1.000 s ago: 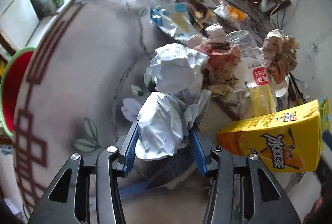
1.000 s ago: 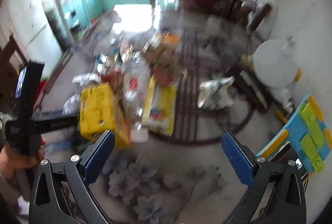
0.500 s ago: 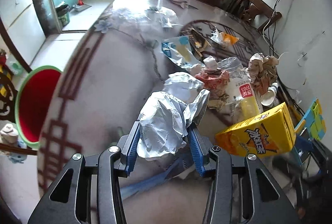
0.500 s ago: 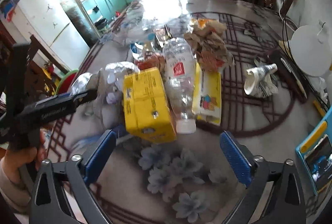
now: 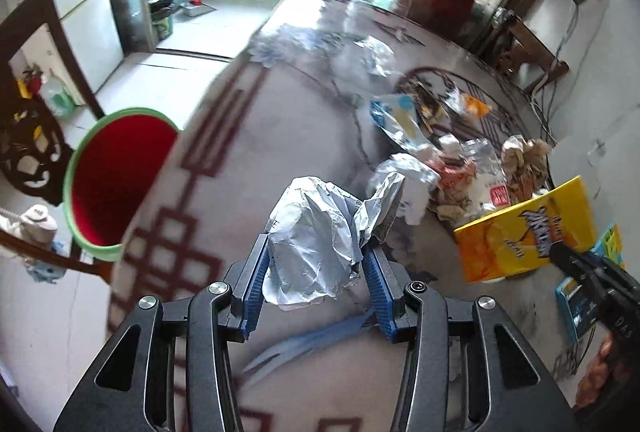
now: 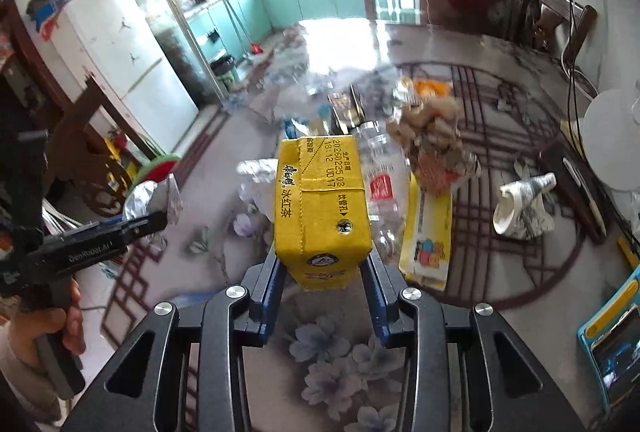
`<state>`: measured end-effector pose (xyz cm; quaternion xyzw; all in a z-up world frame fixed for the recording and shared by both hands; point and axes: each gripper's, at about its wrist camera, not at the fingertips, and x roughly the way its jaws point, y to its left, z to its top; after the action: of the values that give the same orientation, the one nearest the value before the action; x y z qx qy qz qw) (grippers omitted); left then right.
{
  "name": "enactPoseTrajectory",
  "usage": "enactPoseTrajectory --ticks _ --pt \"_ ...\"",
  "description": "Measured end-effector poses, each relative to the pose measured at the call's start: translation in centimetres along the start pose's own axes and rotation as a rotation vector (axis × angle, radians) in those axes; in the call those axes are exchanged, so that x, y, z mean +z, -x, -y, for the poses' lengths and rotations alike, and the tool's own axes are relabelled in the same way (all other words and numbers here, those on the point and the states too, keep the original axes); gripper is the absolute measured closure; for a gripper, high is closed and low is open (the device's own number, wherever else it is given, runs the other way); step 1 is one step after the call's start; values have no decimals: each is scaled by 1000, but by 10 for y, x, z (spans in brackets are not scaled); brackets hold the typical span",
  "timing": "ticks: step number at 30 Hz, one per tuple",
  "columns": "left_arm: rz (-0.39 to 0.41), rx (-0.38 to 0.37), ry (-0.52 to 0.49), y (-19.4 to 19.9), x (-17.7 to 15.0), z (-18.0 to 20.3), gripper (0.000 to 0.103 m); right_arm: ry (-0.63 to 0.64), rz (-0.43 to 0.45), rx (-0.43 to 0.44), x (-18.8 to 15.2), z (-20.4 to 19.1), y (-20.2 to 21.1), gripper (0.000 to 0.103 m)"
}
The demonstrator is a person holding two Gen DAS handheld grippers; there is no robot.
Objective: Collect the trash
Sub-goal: 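Carry white paper and yellow carton over the red bucket with both tools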
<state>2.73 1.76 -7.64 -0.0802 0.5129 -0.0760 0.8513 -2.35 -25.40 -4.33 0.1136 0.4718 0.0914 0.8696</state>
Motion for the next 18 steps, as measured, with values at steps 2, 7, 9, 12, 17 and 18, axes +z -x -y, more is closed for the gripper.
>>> enactPoseTrajectory --ticks 2,7,9,12,17,18 --pt "15 17 18 7 3 -9 59 -17 20 29 8 -1 6 68" --pt "53 47 53 21 10 -33 59 -23 71 69 29 -13 18 68" --pt "67 58 69 26 14 -47 59 -9 81 75 37 -23 20 68" --pt "85 74 93 29 21 -69 59 21 96 67 44 -41 19 68" --pt "94 90 90 27 35 -106 59 43 108 36 57 -84 7 68" --pt "91 90 84 27 37 -111 59 43 106 31 58 -92 4 68"
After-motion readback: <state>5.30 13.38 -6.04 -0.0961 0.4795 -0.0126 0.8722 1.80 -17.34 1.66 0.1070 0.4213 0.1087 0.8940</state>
